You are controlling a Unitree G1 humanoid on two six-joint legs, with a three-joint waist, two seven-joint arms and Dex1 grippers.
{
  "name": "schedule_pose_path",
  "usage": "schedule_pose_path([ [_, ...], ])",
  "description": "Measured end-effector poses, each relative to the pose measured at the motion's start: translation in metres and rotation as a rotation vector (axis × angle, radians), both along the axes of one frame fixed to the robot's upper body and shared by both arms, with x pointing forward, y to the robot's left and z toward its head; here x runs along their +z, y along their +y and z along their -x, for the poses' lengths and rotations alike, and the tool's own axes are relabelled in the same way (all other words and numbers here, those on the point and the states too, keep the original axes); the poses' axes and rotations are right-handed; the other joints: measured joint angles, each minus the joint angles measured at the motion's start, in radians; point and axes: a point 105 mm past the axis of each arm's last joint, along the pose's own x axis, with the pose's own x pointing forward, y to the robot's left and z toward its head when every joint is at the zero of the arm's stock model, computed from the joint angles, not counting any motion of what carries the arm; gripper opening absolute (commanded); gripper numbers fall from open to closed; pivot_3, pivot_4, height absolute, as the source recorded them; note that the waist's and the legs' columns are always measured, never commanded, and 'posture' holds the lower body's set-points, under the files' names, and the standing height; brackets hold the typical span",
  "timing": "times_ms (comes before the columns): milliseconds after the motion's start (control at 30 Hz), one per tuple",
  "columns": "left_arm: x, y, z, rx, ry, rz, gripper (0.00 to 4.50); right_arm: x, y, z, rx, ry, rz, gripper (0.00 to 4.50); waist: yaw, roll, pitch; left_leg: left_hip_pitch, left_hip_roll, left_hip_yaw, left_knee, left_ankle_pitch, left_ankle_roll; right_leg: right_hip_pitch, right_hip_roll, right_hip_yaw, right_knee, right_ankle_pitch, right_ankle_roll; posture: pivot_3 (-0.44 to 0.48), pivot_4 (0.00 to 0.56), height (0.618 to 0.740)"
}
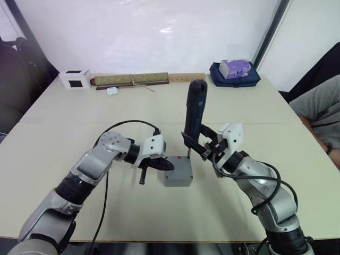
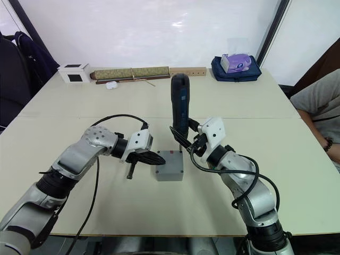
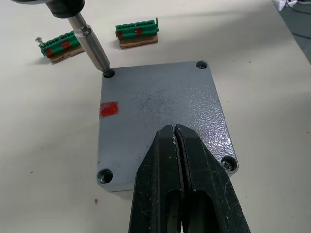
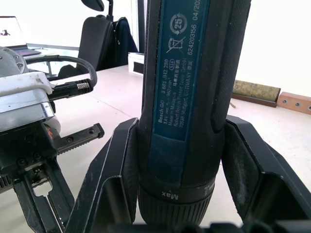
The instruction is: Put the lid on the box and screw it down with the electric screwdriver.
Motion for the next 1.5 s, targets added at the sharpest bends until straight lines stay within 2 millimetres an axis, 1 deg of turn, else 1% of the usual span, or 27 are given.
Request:
schedule_pose_path([
  [233, 0.0, -0.001, 0.0, -0.006, 0.001, 0.002, 0.0, 0.001, 0.0, 0.0, 0.001, -0.005, -0.001, 1.83, 0.0, 0.0, 0.0, -0.001, 0.0, -0.001, -0.001, 0.0, 0.0, 0.0, -0.004, -0.001, -0.002, 0.0, 0.0, 0.0, 0.15, 0.74],
  [333, 0.001, -0.001, 0.001, -0.008, 0.0, 0.006, 0.0, 0.003, -0.003, 0.001, 0.012, -0.002, -0.016, 1.83, 0.0, 0.002, 0.002, -0.002, -0.001, -0.001, -0.001, 0.0, 0.0, 0.0, -0.007, -0.003, -0.003, 0.0, 0.0, 0.0, 0.15, 0.74],
  [367, 0.001, -0.002, 0.001, -0.009, -0.001, 0.01, 0.0, 0.009, -0.005, 0.002, 0.021, -0.012, -0.021, 1.83, 0.001, 0.004, 0.003, -0.003, -0.001, -0.001, -0.001, 0.0, 0.0, -0.001, -0.008, -0.003, -0.004, 0.0, 0.0, 0.0, 0.15, 0.74],
  [400, 0.001, -0.002, 0.001, -0.01, -0.001, 0.01, 0.0, 0.009, -0.005, 0.003, 0.025, -0.008, -0.021, 1.83, 0.001, 0.004, 0.003, -0.003, -0.001, -0.001, -0.001, 0.0, 0.0, -0.001, -0.008, -0.003, -0.004, 0.0, 0.0, 0.0, 0.15, 0.74],
  [467, 0.002, -0.002, 0.001, -0.009, -0.005, 0.014, 0.0, 0.019, -0.01, 0.0, 0.04, 0.032, -0.055, 1.83, 0.0, 0.006, 0.007, -0.005, -0.002, -0.001, -0.002, 0.0, 0.0, -0.002, -0.009, -0.003, -0.004, 0.001, 0.0, 0.0, 0.15, 0.74],
  [533, 0.004, -0.003, 0.0, -0.008, -0.007, 0.025, 0.0, 0.034, -0.018, -0.006, 0.037, 0.055, -0.088, 1.83, 0.0, 0.01, 0.015, -0.008, -0.002, 0.0, -0.002, 0.0, 0.0, -0.006, -0.011, -0.003, -0.004, 0.002, -0.001, 0.0, 0.15, 0.74],
  [567, 0.006, -0.003, -0.001, -0.003, -0.007, 0.039, 0.0, 0.048, -0.022, -0.009, 0.029, 0.051, -0.125, 1.83, 0.0, 0.012, 0.016, -0.012, -0.002, 0.0, -0.001, 0.0, 0.0, -0.009, -0.011, -0.003, -0.003, 0.002, -0.001, 0.0, 0.15, 0.74],
  [600, 0.008, -0.004, -0.001, -0.001, -0.005, 0.052, 0.0, 0.064, -0.026, -0.011, 0.022, 0.026, -0.15, 1.83, 0.0, 0.012, 0.017, -0.019, -0.003, 0.0, -0.001, 0.0, 0.0, -0.018, -0.011, -0.004, -0.002, 0.003, 0.0, 0.0, 0.15, 0.74],
  [633, 0.009, -0.006, -0.002, 0.012, 0.01, 0.077, 0.0, 0.083, -0.032, -0.012, 0.007, -0.004, -0.185, 1.83, 0.001, 0.013, 0.017, -0.024, -0.003, 0.0, 0.0, 0.001, -0.001, -0.022, -0.011, -0.004, -0.001, 0.004, 0.003, 0.0, 0.15, 0.74],
  [667, 0.01, -0.008, -0.003, 0.028, 0.028, 0.097, 0.0, 0.091, -0.034, -0.013, -0.001, -0.007, -0.2, 1.83, 0.002, 0.013, 0.017, -0.025, -0.003, 0.0, 0.0, 0.001, -0.001, -0.024, -0.011, -0.005, 0.0, 0.005, 0.005, 0.0, 0.15, 0.74],
  [700, 0.011, -0.01, -0.007, 0.063, 0.056, 0.129, 0.0, 0.103, -0.037, -0.013, -0.011, -0.005, -0.208, 1.83, 0.002, 0.015, 0.019, -0.027, -0.004, -0.001, 0.0, 0.001, -0.001, -0.026, -0.011, -0.005, 0.001, 0.006, 0.006, 0.0, 0.15, 0.74],
  [767, 0.017, -0.011, -0.021, 0.18, 0.111, 0.194, 0.0, 0.121, -0.045, -0.012, -0.012, 0.048, -0.202, 1.83, 0.003, 0.014, 0.02, -0.039, -0.004, -0.003, 0.002, 0.001, -0.001, -0.037, -0.011, -0.007, 0.002, 0.007, 0.008, 0.0, 0.15, 0.74],
  [800, 0.019, -0.009, -0.025, 0.214, 0.121, 0.211, 0.0, 0.124, -0.048, -0.012, -0.014, 0.068, -0.203, 1.83, 0.002, 0.012, 0.022, -0.041, -0.005, -0.004, 0.002, 0.001, -0.001, -0.038, -0.011, -0.008, 0.003, 0.007, 0.008, 0.0, 0.15, 0.74],
  [867, 0.029, -0.005, -0.034, 0.274, 0.108, 0.25, 0.0, 0.126, -0.055, -0.012, -0.015, 0.138, -0.218, 1.83, 0.001, 0.013, 0.025, -0.041, -0.005, -0.003, 0.002, 0.001, -0.001, -0.038, -0.01, -0.008, 0.001, 0.007, 0.008, 0.0, 0.15, 0.74],
  [900, 0.036, -0.005, -0.039, 0.3, 0.088, 0.279, 0.0, 0.126, -0.062, -0.013, -0.028, 0.182, -0.233, 1.83, 0.001, 0.013, 0.027, -0.041, -0.005, -0.002, 0.002, 0.001, -0.001, -0.038, -0.01, -0.008, 0.001, 0.007, 0.008, 0.0, 0.15, 0.74],
  [933, 0.046, -0.006, -0.045, 0.334, 0.049, 0.327, 0.0, 0.126, -0.075, -0.016, -0.069, 0.234, -0.234, 1.83, 0.004, 0.014, 0.028, -0.041, -0.006, -0.002, 0.002, 0.001, -0.001, -0.038, -0.011, -0.008, 0.0, 0.007, 0.008, 0.0, 0.15, 0.74],
  [967, 0.059, -0.006, -0.049, 0.364, -0.013, 0.39, 0.0, 0.125, -0.096, -0.019, -0.151, 0.278, -0.21, 1.83, 0.008, 0.013, 0.03, -0.042, -0.008, -0.002, 0.002, 0.001, -0.001, -0.037, -0.012, -0.009, -0.001, 0.007, 0.008, 0.0, 0.15, 0.74],
  [1000, 0.064, -0.006, -0.049, 0.371, -0.04, 0.413, 0.0, 0.124, -0.106, -0.02, -0.193, 0.295, -0.205, 1.83, 0.009, 0.012, 0.031, -0.043, -0.008, -0.001, 0.002, 0.001, -0.001, -0.037, -0.012, -0.008, -0.002, 0.008, 0.01, 0.0, 0.15, 0.74],
  [1033, 0.071, -0.006, -0.047, 0.359, -0.066, 0.438, 0.0, 0.117, -0.126, -0.019, -0.269, 0.349, -0.161, 1.83, 0.015, 0.012, 0.031, -0.044, -0.009, -0.001, 0.002, 0.001, -0.001, -0.037, -0.012, -0.008, -0.004, 0.008, 0.01, 0.0, 0.15, 0.74],
  [1067, 0.074, -0.005, -0.045, 0.35, -0.077, 0.446, 0.0, 0.107, -0.14, -0.018, -0.325, 0.41, -0.121, 1.83, 0.017, 0.012, 0.031, -0.043, -0.009, 0.0, 0.002, 0.001, 0.0, -0.037, -0.012, -0.008, -0.004, 0.008, 0.01, 0.0, 0.15, 0.74],
  [1100, 0.074, -0.004, -0.038, 0.297, -0.046, 0.433, 0.0, 0.089, -0.154, -0.014, -0.384, 0.5, -0.053, 1.83, 0.018, 0.012, 0.031, -0.044, -0.009, 0.002, 0.002, 0.001, 0.0, -0.037, -0.012, -0.007, -0.005, 0.008, 0.01, 0.0, 0.15, 0.74],
  [1133, 0.07, -0.003, -0.03, 0.238, -0.007, 0.392, 0.0, 0.072, -0.162, -0.009, -0.411, 0.58, -0.001, 1.83, 0.018, 0.012, 0.031, -0.043, -0.009, 0.002, 0.002, 0.0, 0.0, -0.037, -0.011, -0.007, -0.005, 0.008, 0.01, 0.0, 0.15, 0.74],
  [1167, 0.063, -0.002, -0.016, 0.152, 0.063, 0.334, 0.0, 0.047, -0.172, -0.001, -0.44, 0.702, 0.047, 1.83, 0.017, 0.012, 0.031, -0.044, -0.009, 0.002, 0.002, 0.0, 0.0, -0.038, -0.01, -0.007, -0.004, 0.008, 0.01, 0.0, 0.15, 0.74],
  [1267, 0.058, -0.008, 0.003, 0.021, 0.119, 0.283, 0.0, 0.01, -0.19, 0.012, -0.491, 0.909, 0.084, 1.83, 0.016, 0.016, 0.033, -0.043, -0.008, 0.003, 0.004, 0.001, 0.0, -0.038, -0.01, -0.006, -0.003, 0.009, 0.012, 0.0, 0.15, 0.74],
  [1400, 0.061, -0.017, 0.019, -0.088, 0.075, 0.257, 0.0, -0.013, -0.196, 0.028, -0.46, 1.076, 0.102, 1.83, 0.003, 0.017, 0.034, -0.04, -0.007, 0.003, 0.005, 0.001, 0.0, -0.035, -0.006, -0.003, -0.002, 0.01, 0.013, 0.0, 0.15, 0.74],
  [1500, 0.063, -0.019, 0.023, -0.112, 0.052, 0.252, 0.0, -0.025, -0.204, 0.034, -0.477, 1.162, 0.12, 1.83, -0.002, 0.017, 0.034, -0.039, -0.006, 0.004, 0.006, 0.001, 0.0, -0.035, -0.002, 0.0, -0.003, 0.01, 0.013, 0.0, 0.15, 0.74],
])
